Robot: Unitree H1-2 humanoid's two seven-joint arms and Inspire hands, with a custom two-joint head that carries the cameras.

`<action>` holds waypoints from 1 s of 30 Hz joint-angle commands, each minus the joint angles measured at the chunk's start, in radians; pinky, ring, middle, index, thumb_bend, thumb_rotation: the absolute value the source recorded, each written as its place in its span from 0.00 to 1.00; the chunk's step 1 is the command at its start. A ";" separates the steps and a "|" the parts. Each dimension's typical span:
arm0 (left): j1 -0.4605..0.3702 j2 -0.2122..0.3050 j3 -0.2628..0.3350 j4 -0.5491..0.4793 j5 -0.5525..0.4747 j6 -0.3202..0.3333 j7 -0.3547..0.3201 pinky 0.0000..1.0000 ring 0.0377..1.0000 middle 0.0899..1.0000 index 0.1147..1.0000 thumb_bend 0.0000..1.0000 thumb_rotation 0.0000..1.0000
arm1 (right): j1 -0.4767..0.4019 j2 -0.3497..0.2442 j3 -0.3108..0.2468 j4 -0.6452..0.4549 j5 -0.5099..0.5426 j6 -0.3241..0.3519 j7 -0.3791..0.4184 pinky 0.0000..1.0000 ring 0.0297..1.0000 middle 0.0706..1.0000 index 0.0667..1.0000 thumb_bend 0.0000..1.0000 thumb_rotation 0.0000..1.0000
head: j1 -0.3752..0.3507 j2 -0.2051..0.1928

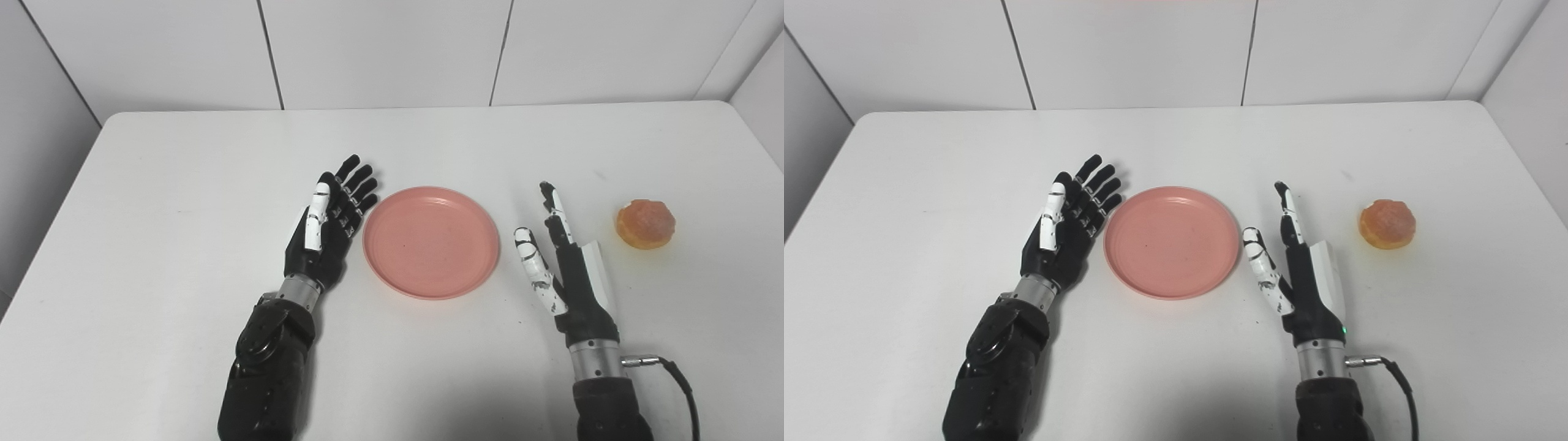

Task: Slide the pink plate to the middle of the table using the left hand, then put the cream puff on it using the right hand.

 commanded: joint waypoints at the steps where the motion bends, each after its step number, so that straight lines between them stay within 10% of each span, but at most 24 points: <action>1: 0.044 0.017 0.014 0.050 0.003 0.014 0.006 0.93 0.92 0.91 0.88 0.41 1.00 | -0.031 -0.010 -0.011 -0.048 -0.017 -0.003 -0.021 0.92 0.95 0.97 0.96 0.54 1.00 | -0.016 -0.007; 30: -0.025 0.093 0.097 0.290 -0.094 -0.074 -0.118 0.96 0.94 0.93 0.92 0.39 1.00 | -0.194 -0.197 -0.166 -0.080 -0.271 0.070 -0.011 0.83 0.92 0.96 0.96 0.62 0.86 | -0.306 -0.098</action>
